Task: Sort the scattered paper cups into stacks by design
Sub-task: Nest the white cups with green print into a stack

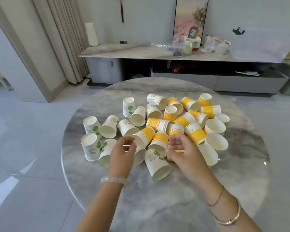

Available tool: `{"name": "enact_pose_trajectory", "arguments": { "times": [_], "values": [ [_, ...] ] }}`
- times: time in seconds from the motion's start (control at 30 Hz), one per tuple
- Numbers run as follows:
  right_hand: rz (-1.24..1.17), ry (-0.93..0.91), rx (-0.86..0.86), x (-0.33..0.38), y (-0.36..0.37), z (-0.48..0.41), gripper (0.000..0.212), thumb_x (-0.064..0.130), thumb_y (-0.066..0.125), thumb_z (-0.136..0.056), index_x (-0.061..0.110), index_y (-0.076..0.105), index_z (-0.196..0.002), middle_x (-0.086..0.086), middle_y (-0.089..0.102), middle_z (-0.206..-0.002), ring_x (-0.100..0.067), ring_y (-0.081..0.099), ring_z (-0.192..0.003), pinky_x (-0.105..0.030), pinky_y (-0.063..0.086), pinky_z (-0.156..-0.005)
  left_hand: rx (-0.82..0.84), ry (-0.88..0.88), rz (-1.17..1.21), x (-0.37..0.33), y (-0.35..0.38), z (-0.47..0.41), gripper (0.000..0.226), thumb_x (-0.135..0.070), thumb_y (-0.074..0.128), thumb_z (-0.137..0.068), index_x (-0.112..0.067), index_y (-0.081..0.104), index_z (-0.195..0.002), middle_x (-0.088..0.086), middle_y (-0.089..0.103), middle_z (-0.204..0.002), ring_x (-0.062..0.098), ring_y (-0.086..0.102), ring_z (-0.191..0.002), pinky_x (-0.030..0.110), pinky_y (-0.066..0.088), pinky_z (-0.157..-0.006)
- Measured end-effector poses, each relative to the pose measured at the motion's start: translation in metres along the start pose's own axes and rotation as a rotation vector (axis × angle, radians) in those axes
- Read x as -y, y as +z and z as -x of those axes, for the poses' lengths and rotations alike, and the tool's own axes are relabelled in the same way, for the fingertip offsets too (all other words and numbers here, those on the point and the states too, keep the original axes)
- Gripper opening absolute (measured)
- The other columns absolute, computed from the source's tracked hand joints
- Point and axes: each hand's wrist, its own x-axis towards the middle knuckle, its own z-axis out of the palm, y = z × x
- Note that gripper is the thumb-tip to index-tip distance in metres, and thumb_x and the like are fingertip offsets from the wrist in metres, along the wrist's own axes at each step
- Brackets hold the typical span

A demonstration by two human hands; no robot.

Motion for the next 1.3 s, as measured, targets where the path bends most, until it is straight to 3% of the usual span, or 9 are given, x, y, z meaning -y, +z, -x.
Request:
{"name": "enact_pose_trajectory", "arguments": {
  "times": [0.17,0.37,0.47,0.53,0.73,0.9,1.0,1.17,1.3],
  "values": [
    [0.421,0.096,0.096,-0.013,0.024,0.013,0.053,0.035,0.071,-0.075,0.026,0.047,-0.121,0.005,0.051,-0.120,-0.013,0.050,-0.112,-0.029,0.043,-0.091,0.084,-0.080,-0.123,0.011,-0.006,0.008,0.020,-0.013,0.057,-0.086,-0.014,0.061,-0.106,0.009,0.056,-0.113,0.022,0.058,-0.093,0.029,0.045,-0.080],
    [0.768,0.048,0.159,0.002,0.052,0.012,0.065,0.045,0.065,-0.077,0.021,0.038,-0.130,-0.004,0.042,-0.131,-0.026,0.040,-0.122,-0.033,0.038,-0.095,0.079,-0.073,-0.118,0.022,-0.034,0.018,0.019,-0.010,0.057,-0.084,-0.016,0.062,-0.102,0.008,0.058,-0.111,0.019,0.058,-0.085,0.026,0.040,-0.075],
    [0.791,0.021,0.094,0.004,0.043,0.014,0.057,0.045,0.063,-0.079,0.021,0.039,-0.126,-0.003,0.044,-0.129,-0.027,0.042,-0.120,-0.037,0.041,-0.094,0.053,-0.062,-0.167,0.019,-0.031,0.015,0.022,-0.013,0.055,-0.085,-0.015,0.061,-0.106,0.008,0.057,-0.114,0.018,0.055,-0.089,0.025,0.039,-0.080],
    [0.769,0.030,0.065,-0.002,0.032,0.024,0.057,0.044,0.062,-0.079,0.023,0.039,-0.126,-0.001,0.044,-0.129,-0.026,0.042,-0.119,-0.037,0.041,-0.092,0.043,-0.093,-0.258,0.015,-0.020,0.009,0.028,-0.019,0.053,-0.086,-0.014,0.057,-0.114,0.007,0.053,-0.120,0.022,0.055,-0.100,0.028,0.040,-0.086],
    [0.695,-0.005,0.031,-0.012,0.006,0.050,0.052,0.044,0.064,-0.079,0.026,0.042,-0.122,0.003,0.045,-0.124,-0.021,0.044,-0.116,-0.033,0.042,-0.089,0.090,-0.320,-0.549,-0.010,0.014,-0.011,0.046,-0.032,0.039,-0.093,-0.002,0.038,-0.128,0.018,0.042,-0.131,0.035,0.043,-0.123,0.041,0.036,-0.100],
    [0.647,-0.018,0.011,-0.005,0.011,0.042,0.054,0.044,0.062,-0.077,0.027,0.040,-0.123,0.002,0.044,-0.123,-0.023,0.044,-0.115,-0.031,0.040,-0.083,0.119,-0.336,-0.720,-0.015,0.025,-0.014,0.051,-0.038,0.038,-0.094,-0.004,0.033,-0.131,0.017,0.040,-0.133,0.035,0.037,-0.127,0.046,0.038,-0.103],
    [0.659,0.019,0.008,-0.007,0.021,0.028,0.057,0.045,0.063,-0.079,0.021,0.040,-0.125,-0.003,0.046,-0.126,-0.027,0.045,-0.116,-0.035,0.043,-0.090,0.114,-0.363,-0.664,-0.013,0.031,-0.020,0.056,-0.041,0.044,-0.090,-0.004,0.032,-0.131,0.015,0.041,-0.132,0.034,0.041,-0.125,0.045,0.039,-0.103],
    [0.757,0.099,0.051,-0.020,0.047,0.018,0.057,0.047,0.061,-0.080,0.015,0.039,-0.121,-0.008,0.047,-0.124,-0.031,0.049,-0.113,-0.035,0.042,-0.089,0.066,-0.592,-0.322,-0.003,0.041,-0.025,0.068,-0.039,0.057,-0.080,-0.004,0.022,-0.126,0.014,0.046,-0.128,0.034,0.050,-0.114,0.041,0.041,-0.092],
    [0.829,0.155,0.048,-0.036,0.057,0.017,0.063,0.050,0.061,-0.079,0.017,0.036,-0.126,-0.007,0.047,-0.124,-0.031,0.050,-0.113,-0.036,0.044,-0.087,0.091,-0.680,-0.181,0.005,0.043,-0.026,0.073,-0.036,0.063,-0.075,-0.007,0.021,-0.126,0.008,0.042,-0.100,0.029,0.043,-0.089,0.037,0.036,-0.077]
  ]
}}
